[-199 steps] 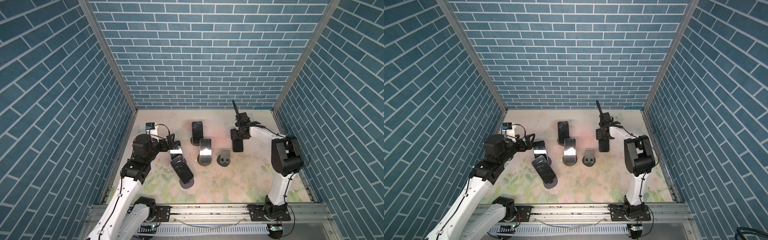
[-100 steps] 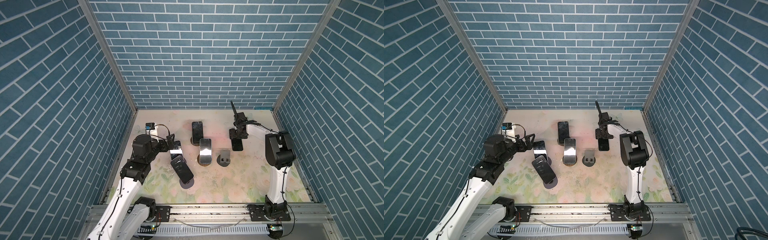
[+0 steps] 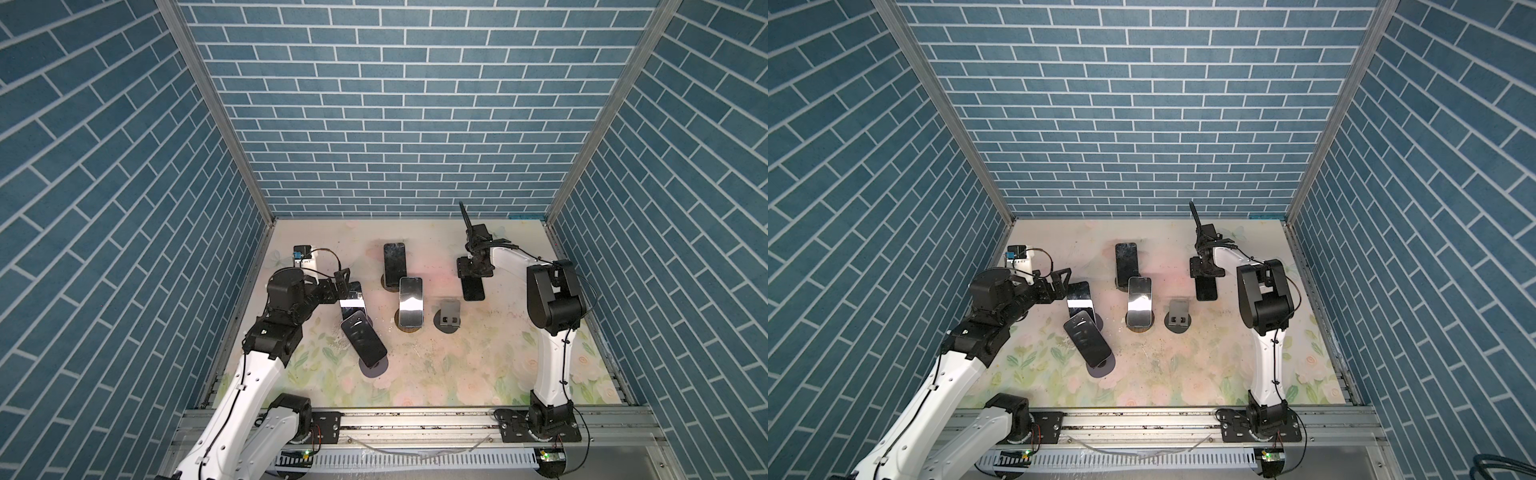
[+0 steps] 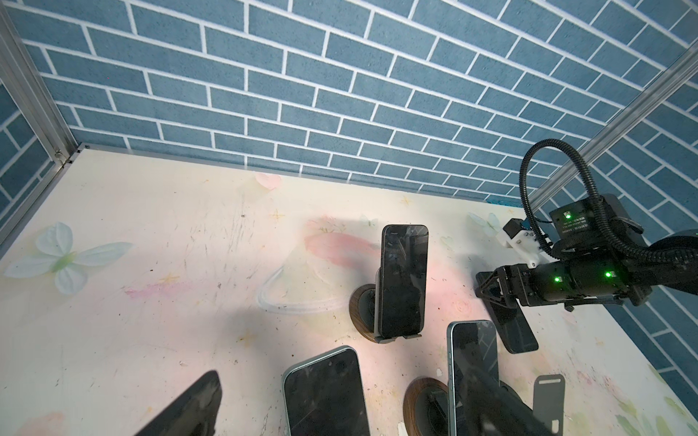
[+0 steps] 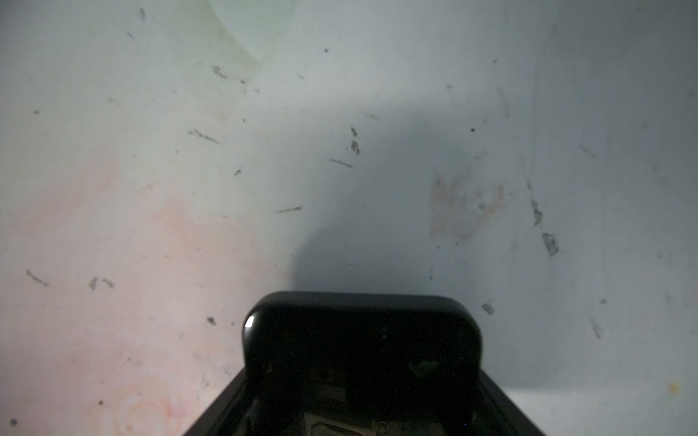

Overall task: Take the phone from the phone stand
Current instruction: 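Carry the phone past the stand and lower it flat with the right gripper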

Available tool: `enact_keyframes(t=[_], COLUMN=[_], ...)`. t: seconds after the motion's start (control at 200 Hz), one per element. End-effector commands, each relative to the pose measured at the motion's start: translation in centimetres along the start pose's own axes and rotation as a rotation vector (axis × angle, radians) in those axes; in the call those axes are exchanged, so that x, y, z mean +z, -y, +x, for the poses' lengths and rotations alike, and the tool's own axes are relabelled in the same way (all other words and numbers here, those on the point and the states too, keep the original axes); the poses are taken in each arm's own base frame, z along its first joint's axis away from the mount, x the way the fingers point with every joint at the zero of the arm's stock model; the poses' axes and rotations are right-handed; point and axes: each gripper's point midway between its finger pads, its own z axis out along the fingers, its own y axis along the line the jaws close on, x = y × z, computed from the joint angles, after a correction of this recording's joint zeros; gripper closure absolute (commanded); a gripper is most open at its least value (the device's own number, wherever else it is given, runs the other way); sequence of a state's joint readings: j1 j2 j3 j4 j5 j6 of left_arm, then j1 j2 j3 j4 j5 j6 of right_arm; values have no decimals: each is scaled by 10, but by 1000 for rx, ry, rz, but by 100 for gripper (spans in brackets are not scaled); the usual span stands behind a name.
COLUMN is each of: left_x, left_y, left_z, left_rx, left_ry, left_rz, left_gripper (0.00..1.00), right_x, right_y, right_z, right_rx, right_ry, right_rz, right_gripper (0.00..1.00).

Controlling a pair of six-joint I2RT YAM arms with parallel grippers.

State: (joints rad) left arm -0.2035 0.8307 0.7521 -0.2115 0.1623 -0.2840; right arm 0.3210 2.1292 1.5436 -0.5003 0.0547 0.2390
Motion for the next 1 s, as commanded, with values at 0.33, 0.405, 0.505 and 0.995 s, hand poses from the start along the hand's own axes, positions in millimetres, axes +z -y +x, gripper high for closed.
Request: enact_keyframes(t=[0.33,0.405,0.505,0.995], left_x=[0,-1,-1,0], left_y=[2,3,2,2], left_z=[-2,-3,-3,-1], left_rx=[19,21,21,19], left_ry=[7,11,7,0], left_rz=[9,9,7,5], left_gripper=[0,0,0,0], right_x=[11,11,11,5], right_y=[3,3,3,1], right_z=[9,9,9,4], right_rx=[19,20,22,28], right_ry=[-43,-42,-44,-32], right_rz=[17,16,17,4], right_gripper=[31,29,28,19])
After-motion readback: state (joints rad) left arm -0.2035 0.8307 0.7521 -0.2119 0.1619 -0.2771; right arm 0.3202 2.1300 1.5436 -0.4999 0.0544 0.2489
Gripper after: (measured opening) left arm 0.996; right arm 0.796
